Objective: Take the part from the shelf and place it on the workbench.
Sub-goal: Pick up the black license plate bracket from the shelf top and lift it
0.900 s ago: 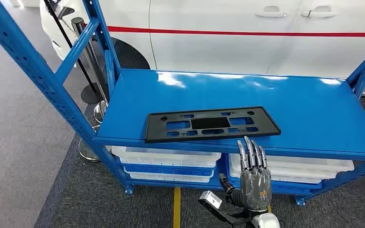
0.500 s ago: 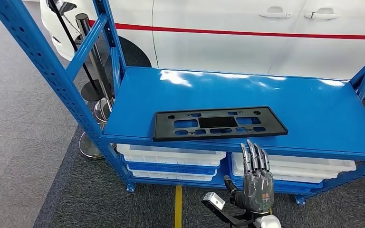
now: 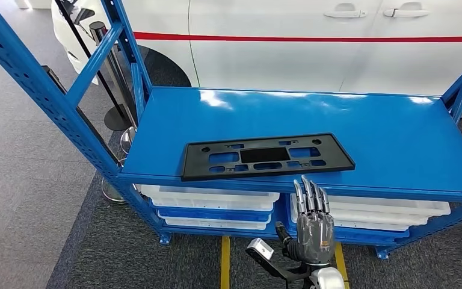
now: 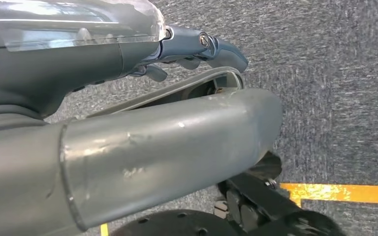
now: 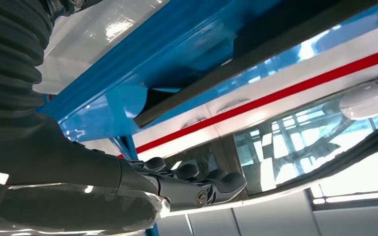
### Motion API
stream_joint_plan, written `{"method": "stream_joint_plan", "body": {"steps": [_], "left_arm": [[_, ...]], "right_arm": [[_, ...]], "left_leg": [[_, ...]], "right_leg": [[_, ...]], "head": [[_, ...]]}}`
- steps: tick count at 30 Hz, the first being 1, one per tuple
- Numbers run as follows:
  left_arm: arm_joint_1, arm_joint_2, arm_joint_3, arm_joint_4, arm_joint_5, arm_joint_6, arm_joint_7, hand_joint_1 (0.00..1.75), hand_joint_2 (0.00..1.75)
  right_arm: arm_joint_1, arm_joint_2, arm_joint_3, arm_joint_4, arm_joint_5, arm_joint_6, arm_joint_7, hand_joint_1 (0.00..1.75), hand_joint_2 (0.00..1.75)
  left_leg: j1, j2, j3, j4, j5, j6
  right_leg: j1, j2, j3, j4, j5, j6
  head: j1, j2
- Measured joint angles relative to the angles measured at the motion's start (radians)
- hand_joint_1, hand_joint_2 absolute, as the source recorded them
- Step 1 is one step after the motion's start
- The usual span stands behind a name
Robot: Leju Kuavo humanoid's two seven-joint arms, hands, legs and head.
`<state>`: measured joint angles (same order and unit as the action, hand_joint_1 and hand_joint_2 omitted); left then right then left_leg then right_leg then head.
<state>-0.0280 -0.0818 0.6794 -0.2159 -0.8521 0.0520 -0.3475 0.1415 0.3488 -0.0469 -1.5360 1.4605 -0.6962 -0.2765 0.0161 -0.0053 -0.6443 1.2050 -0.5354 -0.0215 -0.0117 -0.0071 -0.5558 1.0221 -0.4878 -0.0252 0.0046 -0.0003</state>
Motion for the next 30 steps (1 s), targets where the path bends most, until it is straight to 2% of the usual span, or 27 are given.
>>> {"method": "stream_joint_plan", "body": {"steps": [2,3,5,7,8,9,11,12,13,14,16,17,18,21,23,25,27,28,29,30], "left_arm": [[-0.003,0.001,0.000,0.000,-0.003,0.000,0.000,0.00,0.00],[-0.004,0.001,0.000,0.000,-0.004,-0.001,0.000,0.00,0.00],[-0.005,0.001,0.000,0.000,-0.007,-0.002,0.001,0.00,0.00],[-0.004,0.001,0.000,0.000,-0.008,-0.002,0.001,0.00,0.00],[-0.004,0.001,0.000,0.000,-0.008,-0.003,0.001,0.00,0.00],[-0.005,0.001,0.000,0.000,-0.008,-0.003,0.001,0.00,0.00],[-0.006,0.001,0.000,0.000,-0.008,-0.003,0.001,0.00,0.00],[-0.006,0.001,0.000,0.000,-0.008,-0.003,0.001,0.00,0.00],[-0.006,0.001,0.000,0.000,-0.008,-0.003,0.001,0.00,0.00],[-0.006,0.001,0.000,0.000,-0.008,-0.003,0.001,0.00,0.00],[-0.005,0.001,0.000,0.000,-0.008,-0.003,0.001,0.00,0.00],[-0.006,0.001,0.000,0.000,-0.008,-0.003,0.002,0.00,0.00],[-0.006,0.001,0.000,0.000,-0.008,-0.003,0.002,0.00,0.00],[-0.007,0.001,0.000,0.000,-0.008,-0.003,0.002,0.00,0.00],[-0.008,0.002,0.000,0.000,-0.008,-0.003,0.002,0.00,0.00],[-0.008,0.002,0.000,0.000,-0.009,-0.003,0.002,0.00,0.00],[-0.007,0.002,0.000,0.000,-0.009,-0.003,0.002,0.00,0.00],[-0.006,0.002,0.000,0.000,-0.009,-0.003,0.002,0.00,0.00],[-0.004,0.002,0.000,0.000,-0.009,-0.003,0.002,0.00,0.00],[-0.004,0.002,0.000,0.000,-0.009,-0.003,0.002,0.00,0.00]], "right_arm": [[-0.006,-0.001,0.008,0.011,0.006,0.000,0.005,0.00,1.75],[-0.009,-0.002,0.012,0.015,0.008,0.000,0.006,0.00,1.75],[-0.013,-0.003,0.017,0.022,0.009,0.000,0.008,0.00,1.75],[-0.016,-0.005,0.021,0.027,0.010,0.000,0.009,0.00,1.75],[-0.017,-0.005,0.022,0.029,0.010,-0.001,0.010,0.00,1.75],[-0.018,-0.006,0.022,0.031,0.010,-0.001,0.011,0.00,1.75],[-0.020,-0.008,0.022,0.036,0.010,-0.001,0.013,0.00,1.75],[-0.020,-0.008,0.022,0.038,0.010,-0.001,0.014,0.00,1.75],[-0.020,-0.009,0.022,0.041,0.010,-0.001,0.014,0.00,1.75],[-0.021,-0.009,0.022,0.043,0.010,-0.001,0.015,0.00,1.75],[-0.022,-0.009,0.022,0.044,0.010,-0.001,0.015,0.00,1.75],[-0.023,-0.009,0.022,0.045,0.010,-0.001,0.015,0.00,1.75],[-0.025,-0.009,0.022,0.046,0.010,-0.001,0.015,0.00,1.75],[-0.027,-0.009,0.023,0.048,0.010,-0.002,0.015,0.00,1.75],[-0.029,-0.008,0.025,0.048,0.010,-0.002,0.015,0.00,1.75],[-0.030,-0.008,0.028,0.048,0.010,-0.002,0.015,0.00,1.75],[-0.030,-0.008,0.029,0.050,0.010,-0.002,0.015,0.00,1.75],[-0.030,-0.008,0.029,0.051,0.010,-0.002,0.015,0.00,1.75],[-0.030,-0.008,0.029,0.052,0.010,-0.002,0.015,0.00,1.75],[-0.030,-0.008,0.029,0.053,0.010,-0.002,0.015,0.00,1.75]], "left_leg": [[-0.002,0.000,0.063,-0.132,0.050,0.008],[-0.004,0.000,0.079,-0.169,0.058,0.013],[-0.008,-0.001,0.084,-0.184,0.056,0.023],[-0.004,0.000,0.087,-0.193,0.061,0.036],[-0.002,0.000,0.090,-0.197,0.063,0.043],[0.000,0.001,0.092,-0.201,0.065,0.050],[-0.001,0.001,0.092,-0.202,0.064,0.058],[-0.001,0.000,0.093,-0.201,0.063,0.059],[-0.001,0.000,0.094,-0.201,0.061,0.059],[-0.001,-0.001,0.097,-0.200,0.059,0.058],[-0.001,-0.003,0.106,-0.198,0.051,0.052],[-0.003,-0.003,0.108,-0.195,0.047,0.046],[-0.005,-0.003,0.108,-0.192,0.043,0.041],[-0.005,-0.003,0.110,-0.194,0.038,0.024],[-0.003,-0.002,0.103,-0.170,0.018,0.013],[-0.002,-0.001,0.056,-0.068,-0.037,0.005],[0.000,-0.001,-0.016,0.066,-0.086,-0.001],[0.000,-0.001,-0.036,0.097,-0.086,-0.001],[0.000,-0.001,-0.038,0.088,-0.065,0.000],[-0.001,-0.001,-0.018,0.038,-0.026,0.003]], "right_leg": [[0.003,0.001,0.002,0.006,-0.007,0.008],[0.004,0.001,0.001,0.008,-0.008,0.013],[0.006,0.001,0.000,0.006,-0.008,0.023],[0.005,0.002,-0.002,0.014,-0.015,0.034],[0.004,0.003,-0.012,0.038,-0.032,0.039],[0.003,0.004,-0.034,0.085,-0.059,0.043],[0.001,0.005,-0.102,0.219,-0.120,0.050],[-0.001,0.005,-0.132,0.272,-0.133,0.052],[-0.002,0.005,-0.145,0.290,-0.126,0.053],[-0.003,0.005,-0.139,0.268,-0.099,0.053],[-0.004,0.005,-0.081,0.138,-0.023,0.048],[-0.002,0.006,-0.053,0.076,0.001,0.044],[0.000,0.006,-0.035,0.035,0.012,0.040],[0.003,0.009,-0.027,0.014,0.010,0.024],[-0.001,0.008,-0.020,0.004,0.012,0.010],[-0.002,0.005,-0.014,-0.001,0.011,0.000],[0.000,0.003,-0.013,0.000,0.008,-0.004],[0.001,0.004,-0.011,0.001,0.006,-0.005],[0.001,0.004,-0.008,0.001,0.003,-0.005],[0.002,0.005,-0.003,0.001,0.000,-0.003]], "head": [[0.000,0.000],[0.000,0.000],[0.001,0.000],[0.001,0.000],[0.001,0.000],[0.001,0.000],[0.000,0.000],[0.001,0.000],[0.000,0.000],[0.001,0.000],[0.001,0.000],[0.000,0.000],[0.000,0.000],[0.000,0.000],[0.000,0.000],[0.000,0.000],[-0.001,0.000],[-0.001,0.000],[-0.001,0.000],[-0.001,0.000]]}}
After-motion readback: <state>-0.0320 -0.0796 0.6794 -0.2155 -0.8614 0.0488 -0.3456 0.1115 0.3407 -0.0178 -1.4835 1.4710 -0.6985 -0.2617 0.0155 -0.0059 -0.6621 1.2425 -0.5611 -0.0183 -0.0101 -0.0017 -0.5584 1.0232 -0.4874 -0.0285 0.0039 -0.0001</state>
